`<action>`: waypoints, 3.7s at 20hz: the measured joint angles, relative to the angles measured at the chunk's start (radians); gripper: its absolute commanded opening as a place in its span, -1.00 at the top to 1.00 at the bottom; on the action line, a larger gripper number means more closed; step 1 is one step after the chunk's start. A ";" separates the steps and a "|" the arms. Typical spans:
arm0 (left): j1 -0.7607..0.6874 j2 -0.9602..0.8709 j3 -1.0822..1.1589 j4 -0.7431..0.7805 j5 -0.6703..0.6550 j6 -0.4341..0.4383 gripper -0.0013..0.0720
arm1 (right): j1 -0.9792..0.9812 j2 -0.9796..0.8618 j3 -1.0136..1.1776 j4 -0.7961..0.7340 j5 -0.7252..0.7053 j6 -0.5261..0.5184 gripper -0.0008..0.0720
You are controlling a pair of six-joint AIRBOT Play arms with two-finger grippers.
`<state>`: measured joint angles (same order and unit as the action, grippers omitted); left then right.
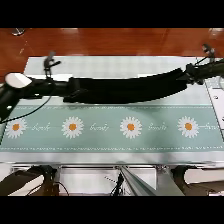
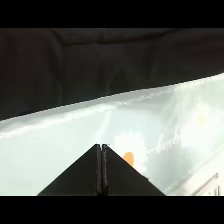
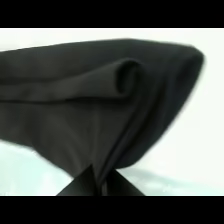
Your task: Fold the shirts.
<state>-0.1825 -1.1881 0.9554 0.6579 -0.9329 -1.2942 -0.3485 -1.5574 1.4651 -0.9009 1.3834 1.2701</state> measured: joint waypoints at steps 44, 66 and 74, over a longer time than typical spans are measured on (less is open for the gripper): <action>0.138 0.546 -0.047 0.475 -0.115 -0.302 0.90 | 0.761 -0.192 0.232 0.086 -0.289 0.223 0.92; 0.120 0.713 -0.434 0.310 0.012 -0.317 0.90 | 0.336 0.348 -0.268 -0.317 -0.159 0.394 -0.75; 0.120 0.713 -0.434 0.308 0.060 -0.314 0.90 | 0.393 0.398 -0.881 0.113 -0.561 0.327 -0.75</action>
<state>-0.0628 -0.4755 0.5217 0.9657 -0.8734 -1.6081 0.0448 -1.1595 0.5838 -0.7883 0.8223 1.5970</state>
